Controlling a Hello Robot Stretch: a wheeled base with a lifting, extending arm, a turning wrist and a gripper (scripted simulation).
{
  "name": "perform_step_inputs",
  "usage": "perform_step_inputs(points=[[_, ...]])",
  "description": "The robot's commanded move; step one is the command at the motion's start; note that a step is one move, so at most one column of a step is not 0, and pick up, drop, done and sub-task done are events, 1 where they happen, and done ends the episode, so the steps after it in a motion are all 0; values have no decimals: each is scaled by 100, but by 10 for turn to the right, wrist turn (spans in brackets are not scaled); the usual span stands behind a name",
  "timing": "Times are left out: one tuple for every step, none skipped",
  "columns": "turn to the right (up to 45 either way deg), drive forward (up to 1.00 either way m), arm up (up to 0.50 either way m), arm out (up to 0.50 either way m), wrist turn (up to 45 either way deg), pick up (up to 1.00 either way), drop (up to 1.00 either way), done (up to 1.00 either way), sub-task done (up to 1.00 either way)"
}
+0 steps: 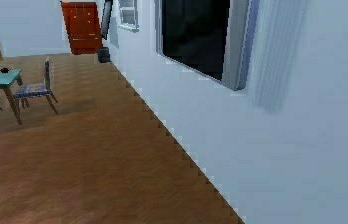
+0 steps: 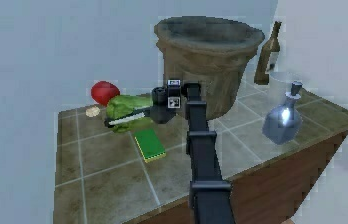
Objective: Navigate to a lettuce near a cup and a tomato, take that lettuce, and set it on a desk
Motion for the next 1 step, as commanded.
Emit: perform_step_inputs(points=[[0,0,10,0,0,0,0,0,0]])
